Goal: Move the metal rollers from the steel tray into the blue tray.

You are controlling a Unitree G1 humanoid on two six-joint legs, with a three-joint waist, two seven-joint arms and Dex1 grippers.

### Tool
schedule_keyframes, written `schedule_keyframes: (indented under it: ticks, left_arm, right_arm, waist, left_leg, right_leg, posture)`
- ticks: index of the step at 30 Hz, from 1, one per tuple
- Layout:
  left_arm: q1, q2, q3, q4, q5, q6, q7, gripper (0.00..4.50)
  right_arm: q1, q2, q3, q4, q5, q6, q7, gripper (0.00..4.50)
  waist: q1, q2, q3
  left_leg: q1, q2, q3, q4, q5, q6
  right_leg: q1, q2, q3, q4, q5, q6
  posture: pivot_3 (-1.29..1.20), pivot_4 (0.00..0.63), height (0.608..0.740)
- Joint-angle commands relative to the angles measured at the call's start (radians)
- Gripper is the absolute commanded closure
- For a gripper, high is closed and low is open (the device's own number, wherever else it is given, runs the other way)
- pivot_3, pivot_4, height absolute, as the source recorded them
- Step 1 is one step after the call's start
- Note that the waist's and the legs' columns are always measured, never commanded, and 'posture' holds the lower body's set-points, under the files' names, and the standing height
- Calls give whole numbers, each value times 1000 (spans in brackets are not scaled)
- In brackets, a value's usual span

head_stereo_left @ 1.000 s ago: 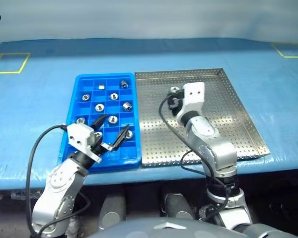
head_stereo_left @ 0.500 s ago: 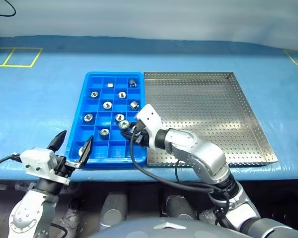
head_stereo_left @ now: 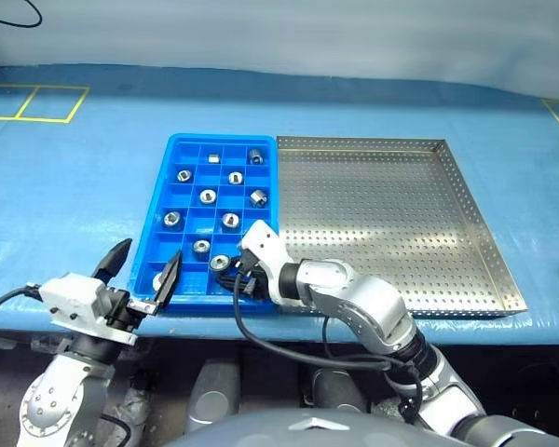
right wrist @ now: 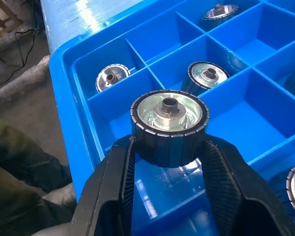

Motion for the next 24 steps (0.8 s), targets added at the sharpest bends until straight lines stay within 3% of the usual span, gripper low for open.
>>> schedule_keyframes:
  ticks: [1,6,11,16,20,24]
  left_arm:
    - [-14,21,-12,-23,-6,11,-14,0]
    - [-74,45,-19,3,-16,39,-28,0]
    - [-215,21,5,52,-65,42,2,0]
    - [-386,27,41,143,-115,95,49,0]
    - [-493,73,8,237,-32,131,69,0]
    - [-589,108,-54,351,145,169,154,0]
  right_arm:
    - [15,-6,-2,6,1,35,1,1512]
    - [26,2,-82,-64,37,34,-6,68]
    - [51,19,-242,-195,111,-3,-16,68]
    - [99,-29,-323,-270,8,-129,-99,68]
    - [151,-97,-356,-244,-77,-202,-142,68]
    - [196,-136,-398,-201,-138,-253,-172,68]
  waist:
    - [0,-1,0]
    - [0,-2,-1]
    - [-10,-2,-1]
    - [-33,-2,-1]
    - [-51,-2,-1]
    - [-74,-2,-1]
  left_leg:
    - [0,0,0,0,0,0]
    - [1,0,0,0,0,0]
    - [0,0,0,2,0,0]
    - [0,0,-1,1,0,0]
    - [-1,-1,0,1,0,0]
    - [1,-1,0,1,0,0]
  right_leg:
    - [0,0,0,0,0,0]
    - [-1,0,0,-1,0,0]
    - [0,0,0,0,0,1]
    - [1,1,0,2,1,2]
    - [1,1,1,1,5,2]
    - [2,1,2,1,5,2]
  posture:
    - [291,150,740]
    - [228,150,740]
    - [159,150,740]
    - [82,150,740]
    - [35,150,740]
    - [8,150,740]
